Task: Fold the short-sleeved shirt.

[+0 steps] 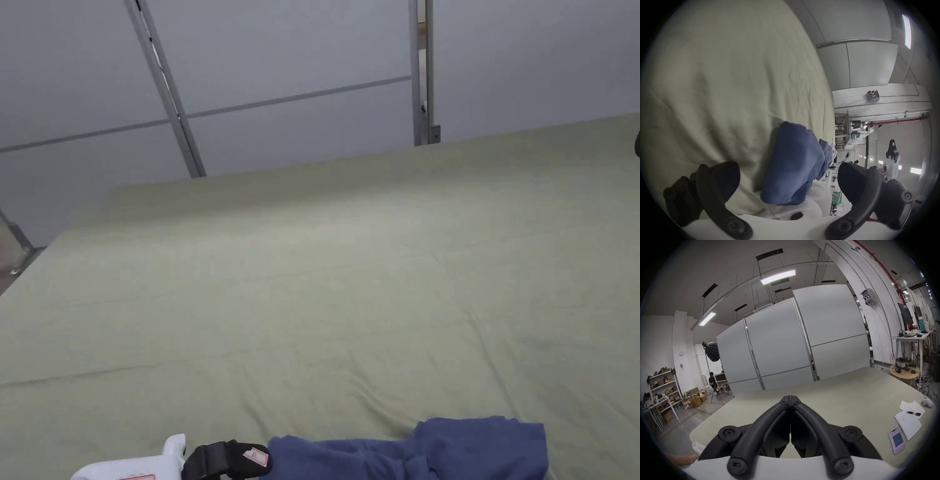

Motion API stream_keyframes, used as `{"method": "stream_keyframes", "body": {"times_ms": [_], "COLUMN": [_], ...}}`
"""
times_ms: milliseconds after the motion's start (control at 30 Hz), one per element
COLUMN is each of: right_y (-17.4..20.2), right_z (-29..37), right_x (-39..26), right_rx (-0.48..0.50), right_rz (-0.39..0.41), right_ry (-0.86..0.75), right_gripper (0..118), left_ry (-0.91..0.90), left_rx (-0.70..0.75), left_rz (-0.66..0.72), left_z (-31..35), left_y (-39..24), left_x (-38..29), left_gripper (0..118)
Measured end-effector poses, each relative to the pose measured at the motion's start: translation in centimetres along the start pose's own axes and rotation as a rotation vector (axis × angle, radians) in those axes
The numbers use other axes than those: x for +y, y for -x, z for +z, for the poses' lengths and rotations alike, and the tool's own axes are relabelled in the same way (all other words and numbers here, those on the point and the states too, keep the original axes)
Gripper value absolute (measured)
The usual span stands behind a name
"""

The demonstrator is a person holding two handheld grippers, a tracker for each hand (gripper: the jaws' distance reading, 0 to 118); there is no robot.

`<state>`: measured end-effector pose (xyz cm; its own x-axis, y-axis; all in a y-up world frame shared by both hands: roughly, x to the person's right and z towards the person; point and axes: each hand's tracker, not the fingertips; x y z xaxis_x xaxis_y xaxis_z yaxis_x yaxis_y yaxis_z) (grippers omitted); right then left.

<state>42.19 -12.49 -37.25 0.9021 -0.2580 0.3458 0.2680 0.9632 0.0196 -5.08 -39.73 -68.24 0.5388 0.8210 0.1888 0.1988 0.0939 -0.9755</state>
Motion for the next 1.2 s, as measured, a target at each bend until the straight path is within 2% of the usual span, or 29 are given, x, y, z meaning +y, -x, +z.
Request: {"method": "stream_keyframes", "body": {"times_ms": [67,100,133,167,200,267,300,333,467,600,700,733,800,900,1000,1133,1167,1200], "right_y": [0.0,-0.1,-0.1,-0.1,0.0,0.0,0.0,0.0,-0.1,-0.1,0.2,0.2,0.1,-0.3,-1.1,-1.4,-1.5,-1.6], "right_z": [-0.2,-0.3,-0.3,-0.3,-0.3,-0.1,0.0,0.0,0.4,0.8,1.6,1.9,2.4,3.1,3.3,3.6,3.6,3.6], "right_x": [-0.2,-0.2,-0.3,-0.4,-0.4,-0.5,-0.5,-0.5,-0.1,0.5,0.6,0.6,0.6,0.6,0.9,0.9,0.9,0.8], "right_rx": [0.000,0.002,0.003,0.004,0.005,0.007,0.007,0.004,0.010,0.023,0.024,0.025,0.023,0.000,-0.004,-0.018,-0.018,-0.017], "right_rz": [-0.005,-0.006,-0.007,-0.008,-0.005,0.011,0.019,0.027,0.015,-0.010,-0.003,0.000,0.008,0.029,0.017,0.020,0.018,0.016], "right_ry": [0.006,0.008,0.010,0.013,0.017,0.030,0.031,0.032,0.015,-0.004,-0.012,-0.012,-0.011,-0.005,0.006,0.002,0.000,0.001], "right_gripper": [2,2,2,2,2,2,2,2,2,2,2,2,2,2,2,2,2,2], "left_ry": [0.045,0.065,0.094,0.121,0.123,0.052,0.032,0.023,0.009,0.026,0.100,0.143,0.191,0.281,0.323,0.345,0.334,0.319], "left_rx": [0.029,0.047,0.101,0.176,0.216,0.085,0.075,0.079,0.099,0.027,0.036,0.076,0.091,0.037,0.114,0.050,0.009,-0.053], "left_rz": [0.025,0.004,-0.058,-0.098,-0.115,-0.056,-0.055,-0.068,-0.139,-0.226,-0.327,-0.353,-0.385,-0.334,-0.353,-0.280,-0.284,-0.293], "left_z": [0.1,0.2,0.4,0.6,-0.7,0.7,1.8,-1.6,-0.3,-1.5,-5.0,-8.0,-11.8,-17.7,-21.4,-22.8,-22.4,-21.8], "left_y": [0.3,0.4,0.6,0.9,1.0,1.7,2.1,-2.0,-6.5,-12.1,-15.8,-18.0,-19.0,-20.3,-20.4,-18.8,-18.3,-17.9], "left_x": [-0.2,-0.2,-0.1,0.0,1.2,1.9,2.2,0.5,-0.1,0.4,1.3,-0.8,-0.8,-2.5,-3.7,-4.1,-4.0,-3.8], "left_gripper": [110,93,47,10,10,10,10,10,10,10,10,10,10,10,10,10,11,37]}}
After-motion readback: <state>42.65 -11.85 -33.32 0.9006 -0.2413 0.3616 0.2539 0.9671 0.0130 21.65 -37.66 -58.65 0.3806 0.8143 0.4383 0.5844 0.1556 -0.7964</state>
